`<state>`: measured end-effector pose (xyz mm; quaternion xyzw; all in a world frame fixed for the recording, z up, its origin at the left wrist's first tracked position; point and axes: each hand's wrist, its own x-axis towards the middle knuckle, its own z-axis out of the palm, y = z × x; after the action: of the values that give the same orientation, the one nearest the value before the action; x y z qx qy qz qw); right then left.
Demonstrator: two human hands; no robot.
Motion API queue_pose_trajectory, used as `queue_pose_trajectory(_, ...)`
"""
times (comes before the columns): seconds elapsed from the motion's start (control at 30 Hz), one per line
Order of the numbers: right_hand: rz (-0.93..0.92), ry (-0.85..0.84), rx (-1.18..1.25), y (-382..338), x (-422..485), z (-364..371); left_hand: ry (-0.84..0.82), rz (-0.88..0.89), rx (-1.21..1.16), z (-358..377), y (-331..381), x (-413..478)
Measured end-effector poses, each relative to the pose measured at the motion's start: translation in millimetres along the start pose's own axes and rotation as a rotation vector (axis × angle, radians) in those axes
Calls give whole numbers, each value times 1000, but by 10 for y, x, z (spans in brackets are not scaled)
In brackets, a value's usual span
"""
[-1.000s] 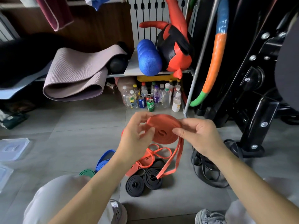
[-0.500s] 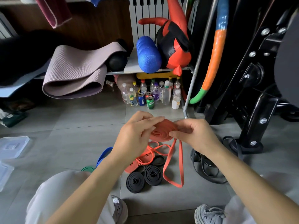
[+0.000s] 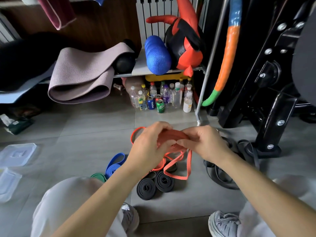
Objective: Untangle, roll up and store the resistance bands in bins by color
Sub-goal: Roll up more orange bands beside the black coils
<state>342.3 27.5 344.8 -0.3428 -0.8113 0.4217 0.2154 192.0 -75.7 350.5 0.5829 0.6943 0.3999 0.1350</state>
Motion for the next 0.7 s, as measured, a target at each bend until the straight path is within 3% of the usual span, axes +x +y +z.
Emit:
queue_pose_trajectory(0.13, -9, -10, -98, -44, -22, -22, -45, 12, 125, 4, -46, 25)
queue_pose_trajectory(0.37, -6, -6, -87, -16, -30, -17, -90, 8, 113, -8, -13, 34)
queue_pose_trajectory(0.6, 49, 11, 346, -45, 27, -79, 31, -137, -142, -24, -18, 100)
queue_pose_trajectory(0.7, 84, 26, 414, -30, 48, -106, 146, -236, -285, -65, -24, 144)
